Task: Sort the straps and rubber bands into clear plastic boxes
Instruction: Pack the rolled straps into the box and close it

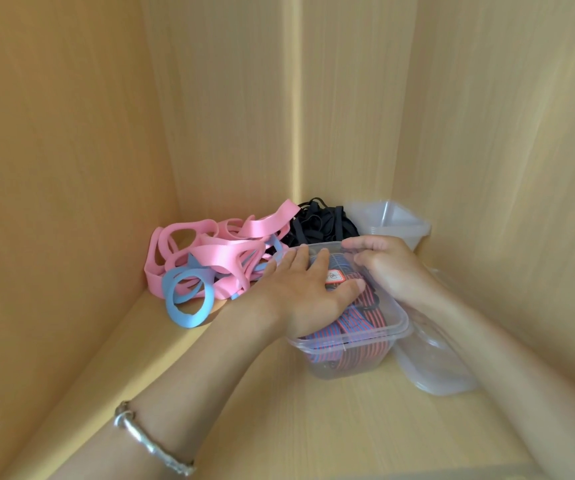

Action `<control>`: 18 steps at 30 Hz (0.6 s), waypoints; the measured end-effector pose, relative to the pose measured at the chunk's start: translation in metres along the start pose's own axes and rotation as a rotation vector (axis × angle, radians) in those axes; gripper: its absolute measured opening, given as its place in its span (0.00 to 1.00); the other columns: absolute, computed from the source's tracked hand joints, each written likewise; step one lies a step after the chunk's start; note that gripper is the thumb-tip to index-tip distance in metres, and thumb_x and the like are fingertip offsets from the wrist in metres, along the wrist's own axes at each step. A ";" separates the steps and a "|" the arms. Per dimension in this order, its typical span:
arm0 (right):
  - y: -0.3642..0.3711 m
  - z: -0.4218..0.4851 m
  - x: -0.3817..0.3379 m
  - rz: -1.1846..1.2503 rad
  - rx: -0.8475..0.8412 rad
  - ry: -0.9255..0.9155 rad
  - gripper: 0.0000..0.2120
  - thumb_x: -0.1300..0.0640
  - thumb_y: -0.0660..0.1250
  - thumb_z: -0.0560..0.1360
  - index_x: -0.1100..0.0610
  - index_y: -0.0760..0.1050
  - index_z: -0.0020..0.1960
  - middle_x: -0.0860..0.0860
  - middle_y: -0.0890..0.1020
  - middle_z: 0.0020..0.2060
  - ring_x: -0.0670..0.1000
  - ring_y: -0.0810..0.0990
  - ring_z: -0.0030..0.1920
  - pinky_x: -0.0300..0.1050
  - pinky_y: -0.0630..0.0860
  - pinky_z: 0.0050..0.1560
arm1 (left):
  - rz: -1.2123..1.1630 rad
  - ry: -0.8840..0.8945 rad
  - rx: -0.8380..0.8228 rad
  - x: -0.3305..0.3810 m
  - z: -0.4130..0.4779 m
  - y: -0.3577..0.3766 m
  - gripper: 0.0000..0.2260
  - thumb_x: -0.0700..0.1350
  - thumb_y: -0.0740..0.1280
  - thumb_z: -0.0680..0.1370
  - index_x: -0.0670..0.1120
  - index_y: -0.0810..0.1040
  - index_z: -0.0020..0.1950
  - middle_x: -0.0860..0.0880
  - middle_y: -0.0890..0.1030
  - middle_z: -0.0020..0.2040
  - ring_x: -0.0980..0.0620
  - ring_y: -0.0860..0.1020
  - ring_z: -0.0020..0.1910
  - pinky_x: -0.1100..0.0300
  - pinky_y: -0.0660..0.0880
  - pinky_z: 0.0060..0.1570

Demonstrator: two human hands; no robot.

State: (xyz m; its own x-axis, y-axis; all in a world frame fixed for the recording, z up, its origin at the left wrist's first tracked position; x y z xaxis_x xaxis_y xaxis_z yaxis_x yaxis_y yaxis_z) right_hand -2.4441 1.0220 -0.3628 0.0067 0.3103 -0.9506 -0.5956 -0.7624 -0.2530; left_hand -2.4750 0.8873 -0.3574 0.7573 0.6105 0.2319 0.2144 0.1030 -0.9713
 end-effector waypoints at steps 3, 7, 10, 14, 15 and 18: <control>-0.001 -0.002 0.001 -0.019 0.023 0.014 0.14 0.67 0.59 0.76 0.52 0.79 0.50 0.50 0.83 0.46 0.51 0.82 0.52 0.47 0.78 0.56 | -0.016 0.022 -0.019 -0.003 -0.003 -0.003 0.34 0.65 0.48 0.79 0.50 0.42 0.79 0.48 0.41 0.79 0.51 0.38 0.77 0.53 0.39 0.74; 0.000 -0.008 0.001 -0.071 0.056 -0.010 0.13 0.64 0.61 0.76 0.53 0.80 0.53 0.48 0.83 0.50 0.49 0.81 0.53 0.50 0.76 0.61 | -0.081 0.043 -0.044 -0.016 -0.008 -0.010 0.35 0.66 0.53 0.77 0.54 0.46 0.79 0.53 0.42 0.79 0.56 0.39 0.77 0.57 0.39 0.73; 0.002 -0.010 -0.001 -0.108 0.052 -0.025 0.13 0.63 0.61 0.76 0.52 0.80 0.54 0.48 0.82 0.50 0.49 0.80 0.54 0.49 0.75 0.61 | -0.079 0.049 -0.026 -0.019 -0.009 -0.011 0.35 0.67 0.53 0.77 0.55 0.47 0.79 0.54 0.42 0.79 0.56 0.39 0.77 0.56 0.40 0.74; 0.002 -0.009 -0.001 -0.122 0.053 -0.023 0.13 0.64 0.60 0.76 0.53 0.80 0.53 0.50 0.83 0.50 0.50 0.80 0.53 0.51 0.76 0.61 | -0.042 0.033 -0.010 -0.011 -0.014 -0.007 0.33 0.65 0.50 0.79 0.53 0.44 0.79 0.52 0.39 0.79 0.56 0.37 0.76 0.57 0.38 0.73; 0.002 -0.009 -0.001 -0.128 0.051 -0.025 0.13 0.64 0.60 0.76 0.53 0.80 0.53 0.50 0.83 0.50 0.50 0.80 0.53 0.51 0.76 0.61 | -0.029 0.028 -0.004 -0.010 -0.014 -0.007 0.33 0.65 0.50 0.79 0.53 0.43 0.79 0.51 0.39 0.79 0.55 0.37 0.77 0.56 0.38 0.73; 0.003 -0.007 0.000 -0.140 0.037 -0.036 0.13 0.64 0.60 0.76 0.52 0.80 0.53 0.50 0.83 0.50 0.51 0.81 0.53 0.51 0.76 0.60 | 0.017 0.009 0.014 -0.007 -0.012 -0.006 0.33 0.65 0.49 0.79 0.51 0.43 0.79 0.49 0.40 0.79 0.52 0.37 0.77 0.51 0.40 0.75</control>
State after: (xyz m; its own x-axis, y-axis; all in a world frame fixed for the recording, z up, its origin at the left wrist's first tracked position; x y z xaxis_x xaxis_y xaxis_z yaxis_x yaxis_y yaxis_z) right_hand -2.4396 1.0157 -0.3646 0.0640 0.4328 -0.8992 -0.6202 -0.6886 -0.3756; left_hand -2.4745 0.8732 -0.3526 0.7665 0.6048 0.2161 0.1929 0.1042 -0.9757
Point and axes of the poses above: each hand's wrist, its own z-axis towards the middle knuckle, its own y-axis out of the palm, x = y × z, the point moved 7 cm from there along z, towards the middle knuckle
